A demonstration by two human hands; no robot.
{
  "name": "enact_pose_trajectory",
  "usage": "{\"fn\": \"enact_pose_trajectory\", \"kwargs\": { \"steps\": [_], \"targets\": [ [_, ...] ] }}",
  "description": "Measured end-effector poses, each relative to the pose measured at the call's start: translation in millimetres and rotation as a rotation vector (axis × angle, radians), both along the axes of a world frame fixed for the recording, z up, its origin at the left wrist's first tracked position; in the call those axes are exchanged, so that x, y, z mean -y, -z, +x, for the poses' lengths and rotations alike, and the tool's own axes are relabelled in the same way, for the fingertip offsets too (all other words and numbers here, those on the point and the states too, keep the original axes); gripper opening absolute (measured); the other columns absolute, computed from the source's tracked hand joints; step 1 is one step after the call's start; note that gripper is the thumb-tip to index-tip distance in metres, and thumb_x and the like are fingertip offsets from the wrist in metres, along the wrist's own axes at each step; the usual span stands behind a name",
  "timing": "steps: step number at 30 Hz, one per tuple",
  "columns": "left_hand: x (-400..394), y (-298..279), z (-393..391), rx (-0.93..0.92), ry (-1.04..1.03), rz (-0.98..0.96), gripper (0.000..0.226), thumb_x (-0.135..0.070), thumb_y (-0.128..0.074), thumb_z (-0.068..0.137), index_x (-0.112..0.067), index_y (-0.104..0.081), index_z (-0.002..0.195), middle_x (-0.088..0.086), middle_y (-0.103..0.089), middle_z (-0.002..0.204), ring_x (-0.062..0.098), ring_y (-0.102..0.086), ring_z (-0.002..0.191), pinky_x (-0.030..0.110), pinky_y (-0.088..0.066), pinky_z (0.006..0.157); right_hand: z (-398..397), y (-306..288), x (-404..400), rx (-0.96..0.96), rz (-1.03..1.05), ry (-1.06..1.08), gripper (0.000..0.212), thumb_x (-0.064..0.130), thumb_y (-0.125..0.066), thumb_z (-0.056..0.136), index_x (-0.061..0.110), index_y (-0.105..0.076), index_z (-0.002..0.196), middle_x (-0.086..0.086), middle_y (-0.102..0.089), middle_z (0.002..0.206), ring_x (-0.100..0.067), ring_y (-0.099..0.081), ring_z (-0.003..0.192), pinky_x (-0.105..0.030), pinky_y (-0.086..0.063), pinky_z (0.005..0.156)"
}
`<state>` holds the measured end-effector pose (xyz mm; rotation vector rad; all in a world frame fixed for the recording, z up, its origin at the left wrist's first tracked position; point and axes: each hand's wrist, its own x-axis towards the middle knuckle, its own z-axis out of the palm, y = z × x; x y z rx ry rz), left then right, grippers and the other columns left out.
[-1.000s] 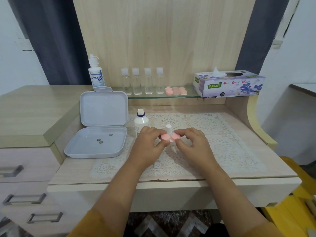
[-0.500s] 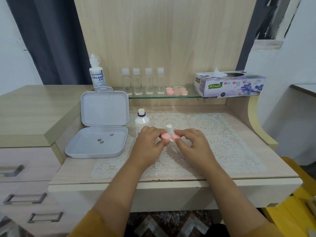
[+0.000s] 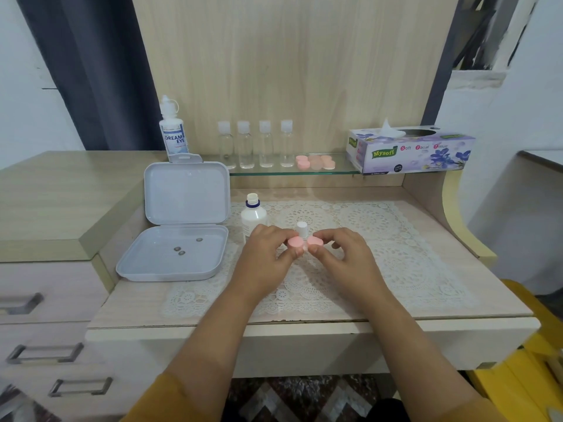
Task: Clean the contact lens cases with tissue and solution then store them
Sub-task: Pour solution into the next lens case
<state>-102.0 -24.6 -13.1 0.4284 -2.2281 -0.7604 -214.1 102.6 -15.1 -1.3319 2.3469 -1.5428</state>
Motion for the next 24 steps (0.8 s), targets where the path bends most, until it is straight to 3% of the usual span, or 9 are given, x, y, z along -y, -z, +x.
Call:
{"fn": "enact_pose_trajectory", "kwargs": {
  "steps": [8,13,17,22,24],
  "targets": [
    [1.9,1.3,-0.2,0.009,0.004,0.0,0.028,-0.022,-0.068,0.086,-0.017,-0.068,0.114,-0.006,-0.062,0.098,0.01,-0.045,0.097,0.018,-0.034,0.084,-1.5,1.3,0.8,0.029,0.052,-0.098,0.022,0.03,-0.055,0.096,0.03,-0.065,0.116,0.022,-0.055,0.108,0.001,-0.041,0.111,-0.01,-0.027,0.089],
    [2.0,1.5,-0.6,0.006,0.006,0.009,0.027,-0.024,-0.069,0.086,-0.017,-0.068,0.112,-0.006,-0.062,0.096,0.011,-0.045,0.097,0.022,-0.037,0.084,0.6,-1.8,-0.1,0.111,0.013,-0.052,0.011,0.037,-0.066,0.087,0.033,-0.065,0.098,0.019,-0.059,0.105,0.005,-0.045,0.102,-0.015,-0.032,0.083],
    [2.6,2.3,-0.8,0.018,0.011,0.001,0.026,-0.023,-0.068,0.086,-0.019,-0.069,0.111,-0.008,-0.061,0.095,0.009,-0.044,0.097,0.02,-0.036,0.082,2.5,-2.6,-0.5,0.165,-0.011,-0.01,0.022,0.047,-0.074,0.077,0.033,-0.064,0.091,0.018,-0.061,0.101,0.001,-0.048,0.099,-0.018,-0.035,0.078],
    [1.5,0.6,-0.6,0.003,0.008,0.015,0.025,-0.027,-0.068,0.086,-0.019,-0.069,0.11,-0.007,-0.062,0.094,0.009,-0.045,0.096,0.019,-0.036,0.082,1.8,-3.1,-1.1,0.173,0.0,-0.057,0.031,0.038,-0.063,0.089,0.036,-0.062,0.12,0.018,-0.059,0.115,0.003,-0.05,0.104,-0.013,-0.036,0.082],
    [0.9,0.2,-0.2,0.004,0.014,0.013,0.026,-0.026,-0.069,0.086,-0.018,-0.069,0.11,-0.006,-0.062,0.094,0.011,-0.046,0.096,0.021,-0.038,0.083,2.2,-3.9,-1.6,0.203,-0.008,-0.081,0.026,0.034,-0.061,0.092,0.037,-0.064,0.118,0.013,-0.06,0.113,0.005,-0.05,0.104,-0.012,-0.036,0.082]
  ]
}}
